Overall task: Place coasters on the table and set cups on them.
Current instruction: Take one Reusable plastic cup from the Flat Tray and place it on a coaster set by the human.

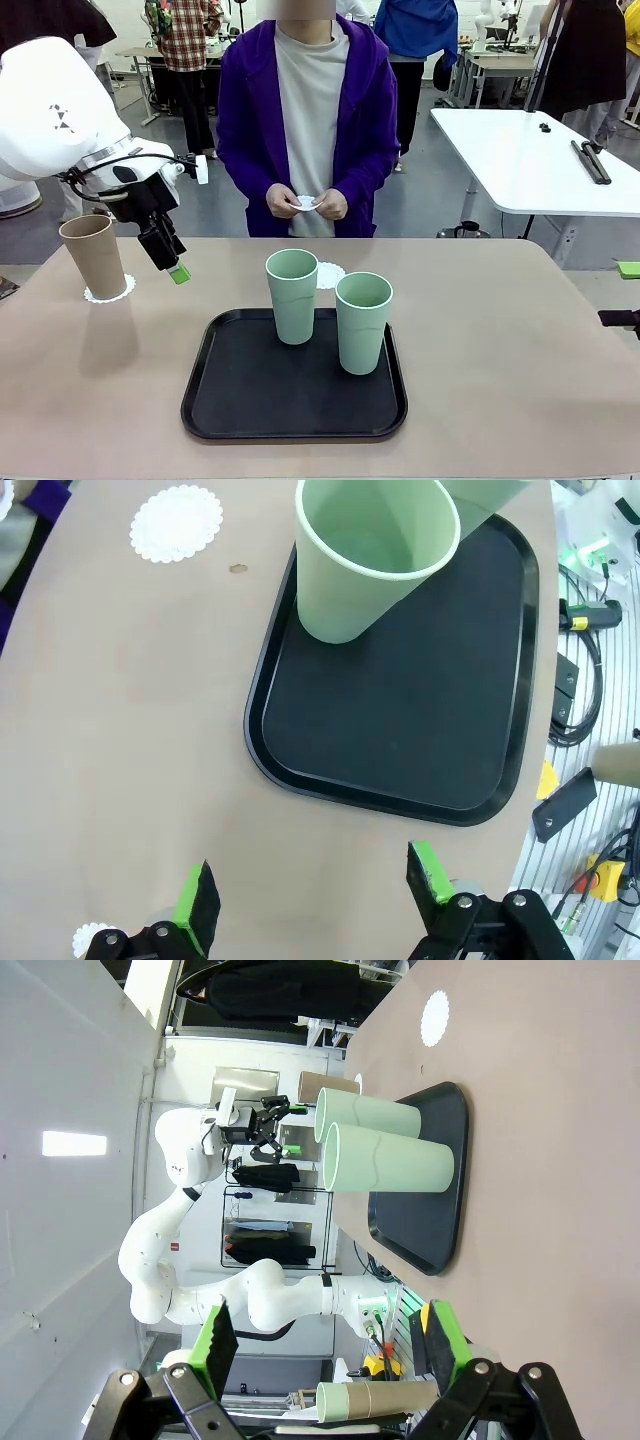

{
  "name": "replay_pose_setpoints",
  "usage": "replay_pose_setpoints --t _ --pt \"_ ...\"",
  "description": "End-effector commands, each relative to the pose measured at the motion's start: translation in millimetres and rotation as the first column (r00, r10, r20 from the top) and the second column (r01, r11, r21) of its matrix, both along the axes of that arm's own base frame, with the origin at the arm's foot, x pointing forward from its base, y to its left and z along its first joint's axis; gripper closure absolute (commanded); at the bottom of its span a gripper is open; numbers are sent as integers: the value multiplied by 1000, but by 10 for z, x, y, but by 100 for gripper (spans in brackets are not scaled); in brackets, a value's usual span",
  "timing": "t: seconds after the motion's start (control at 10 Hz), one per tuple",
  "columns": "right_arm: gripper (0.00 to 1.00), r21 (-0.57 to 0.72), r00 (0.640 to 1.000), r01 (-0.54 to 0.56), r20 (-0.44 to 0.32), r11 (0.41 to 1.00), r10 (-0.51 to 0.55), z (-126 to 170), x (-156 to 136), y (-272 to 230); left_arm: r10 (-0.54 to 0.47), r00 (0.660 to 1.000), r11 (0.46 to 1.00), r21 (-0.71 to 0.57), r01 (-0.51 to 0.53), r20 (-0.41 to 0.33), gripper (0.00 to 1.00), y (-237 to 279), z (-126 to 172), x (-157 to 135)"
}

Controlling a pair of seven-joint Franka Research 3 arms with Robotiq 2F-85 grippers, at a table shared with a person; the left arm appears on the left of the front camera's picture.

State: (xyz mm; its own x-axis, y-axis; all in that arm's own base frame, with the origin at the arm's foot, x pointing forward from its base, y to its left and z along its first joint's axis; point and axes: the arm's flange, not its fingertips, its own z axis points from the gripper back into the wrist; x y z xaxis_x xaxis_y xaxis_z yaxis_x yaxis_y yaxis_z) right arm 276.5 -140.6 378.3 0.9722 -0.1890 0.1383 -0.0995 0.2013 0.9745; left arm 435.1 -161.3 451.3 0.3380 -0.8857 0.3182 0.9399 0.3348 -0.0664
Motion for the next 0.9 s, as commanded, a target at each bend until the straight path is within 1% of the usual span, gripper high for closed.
replay_pose_setpoints --t 0.0,0.1,0.2,0.3,0.4,0.5,0.6,0.7,0.8 --pt "0 13 1000 2 3 1000 -2 6 1 -6 0 1000 1000 0 0 0 0 0 0 0" --pt "0 13 1000 2 3 1000 -2 6 1 -6 60 998 976 -212 -54 20 0 81 -97 -106" --pt "0 13 1000 2 3 1000 -2 6 1 -6 124 992 904 -417 -101 29 0 197 -142 -75" --pt "0 13 1000 2 3 1000 -2 6 1 -6 155 987 847 -520 -108 49 0 272 -175 -5" --pt "0 13 1000 2 3 1000 -2 6 1 -6 171 982 795 -600 -86 86 0 335 -271 -9" --pt "0 13 1000 2 3 1000 -2 6 1 -6 170 972 738 -675 -16 163 0 355 -366 -91" --pt "0 13 1000 2 3 1000 -2 6 1 -6 126 968 670 -738 79 218 0 332 -484 -110" --pt "0 13 1000 2 3 1000 -2 6 1 -6 57 966 619 -768 165 253 0 297 -590 -82" --pt "0 13 1000 2 3 1000 -2 6 1 -6 -22 968 592 -777 215 251 0 235 -676 -70"
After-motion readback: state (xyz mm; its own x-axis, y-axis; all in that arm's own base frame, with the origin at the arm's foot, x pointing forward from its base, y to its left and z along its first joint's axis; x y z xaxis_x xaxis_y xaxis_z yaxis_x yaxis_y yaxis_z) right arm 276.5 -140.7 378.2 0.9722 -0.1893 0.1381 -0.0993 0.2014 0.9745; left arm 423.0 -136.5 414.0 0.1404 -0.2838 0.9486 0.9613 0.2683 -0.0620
